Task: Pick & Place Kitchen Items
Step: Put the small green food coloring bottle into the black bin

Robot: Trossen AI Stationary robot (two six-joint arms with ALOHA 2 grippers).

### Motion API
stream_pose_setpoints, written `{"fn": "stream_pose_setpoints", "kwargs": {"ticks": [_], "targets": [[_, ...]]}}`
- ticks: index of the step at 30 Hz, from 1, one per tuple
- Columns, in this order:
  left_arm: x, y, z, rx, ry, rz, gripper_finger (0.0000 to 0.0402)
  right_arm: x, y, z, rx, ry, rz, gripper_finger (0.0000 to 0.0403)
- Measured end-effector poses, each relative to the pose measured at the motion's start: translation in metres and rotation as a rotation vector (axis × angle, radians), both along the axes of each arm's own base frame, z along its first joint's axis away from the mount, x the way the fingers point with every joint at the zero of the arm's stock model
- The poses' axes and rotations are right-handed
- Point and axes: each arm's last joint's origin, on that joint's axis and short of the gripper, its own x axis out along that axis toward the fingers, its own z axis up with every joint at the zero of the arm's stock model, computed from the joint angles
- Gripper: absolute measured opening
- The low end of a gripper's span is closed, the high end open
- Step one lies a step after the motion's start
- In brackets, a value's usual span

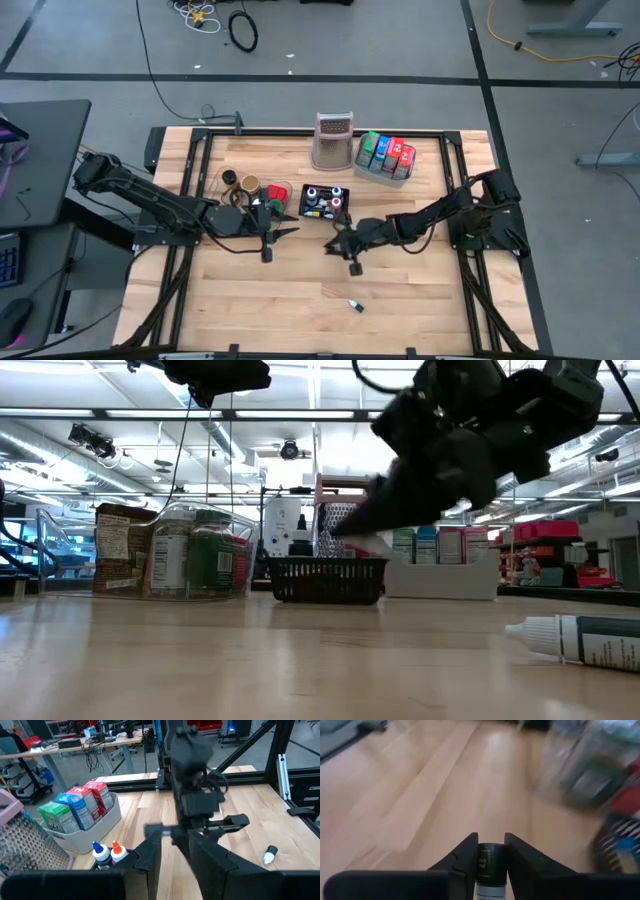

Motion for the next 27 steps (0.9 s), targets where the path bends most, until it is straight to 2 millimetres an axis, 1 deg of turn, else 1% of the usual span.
{"fn": "stream_pose_setpoints", "kwargs": {"ticks": [2, 5, 8, 10, 13, 16, 19, 21, 23, 27], "targets": [[0.003, 0.000, -0.004, 0.000, 0.017, 0.009, 0.0110, 0.004, -0.003, 0.006, -0.016, -0.072, -0.024, 0.0091], [0.009, 0.001, -0.017, 0.046, 0.088, 0.016, 0.0110, 0.008, -0.006, 0.015, -0.053, -0.177, -0.041, 0.0089], [0.016, 0.002, -0.029, 0.062, 0.135, 0.030, 0.0109, 0.012, -0.010, 0.025, -0.109, -0.285, -0.124, 0.0091], [0.020, 0.005, -0.033, 0.091, 0.150, 0.068, 0.0109, 0.018, -0.015, 0.035, -0.131, -0.355, -0.204, 0.0092], [0.022, 0.011, -0.035, 0.121, 0.154, 0.139, 0.0109, 0.030, -0.020, 0.051, -0.127, -0.411, -0.191, 0.0093], [0.024, 0.015, -0.030, 0.106, 0.105, 0.166, 0.0109, 0.047, -0.022, 0.057, -0.134, -0.385, -0.186, 0.0093], [0.023, 0.015, -0.023, 0.097, 0.063, 0.167, 0.0109, 0.061, -0.028, 0.056, -0.235, -0.283, -0.295, 0.0093], [0.020, 0.016, -0.019, 0.113, 0.056, 0.186, 0.0110, 0.064, -0.033, 0.050, -0.312, -0.192, -0.377, 0.0093], [0.017, 0.018, -0.016, 0.120, 0.047, 0.224, 0.0109, 0.063, -0.036, 0.048, -0.342, -0.153, -0.435, 0.0093], [0.014, 0.020, -0.010, 0.127, 0.019, 0.267, 0.0110, 0.064, -0.039, 0.049, -0.343, -0.148, -0.445, 0.0093]]}}
